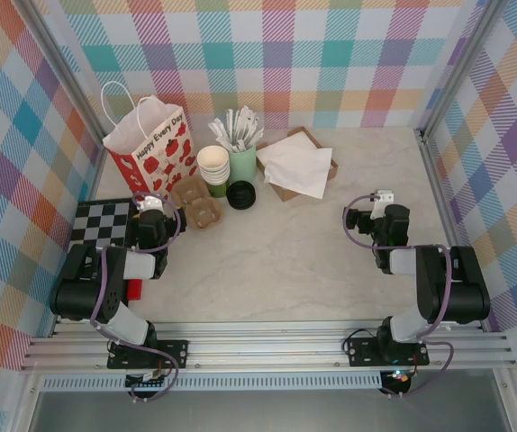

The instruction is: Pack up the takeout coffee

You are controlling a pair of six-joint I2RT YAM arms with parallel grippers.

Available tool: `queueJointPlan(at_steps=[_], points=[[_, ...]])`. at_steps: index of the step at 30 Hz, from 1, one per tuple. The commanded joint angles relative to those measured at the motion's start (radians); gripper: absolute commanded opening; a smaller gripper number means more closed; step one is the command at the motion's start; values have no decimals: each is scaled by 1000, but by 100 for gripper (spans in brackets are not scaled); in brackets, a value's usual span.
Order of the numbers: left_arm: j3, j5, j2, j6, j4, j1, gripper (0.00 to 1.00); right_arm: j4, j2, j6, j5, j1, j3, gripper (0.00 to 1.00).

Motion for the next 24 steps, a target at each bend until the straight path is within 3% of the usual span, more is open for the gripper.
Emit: queueJointPlan(at_steps=[1, 24], points=[[-12, -18, -4, -10, 30, -10, 100, 18, 4, -4, -1, 5, 11, 100], [-5, -31, -28, -15, 2, -10, 100, -16, -7, -17, -40, 3, 27, 100]])
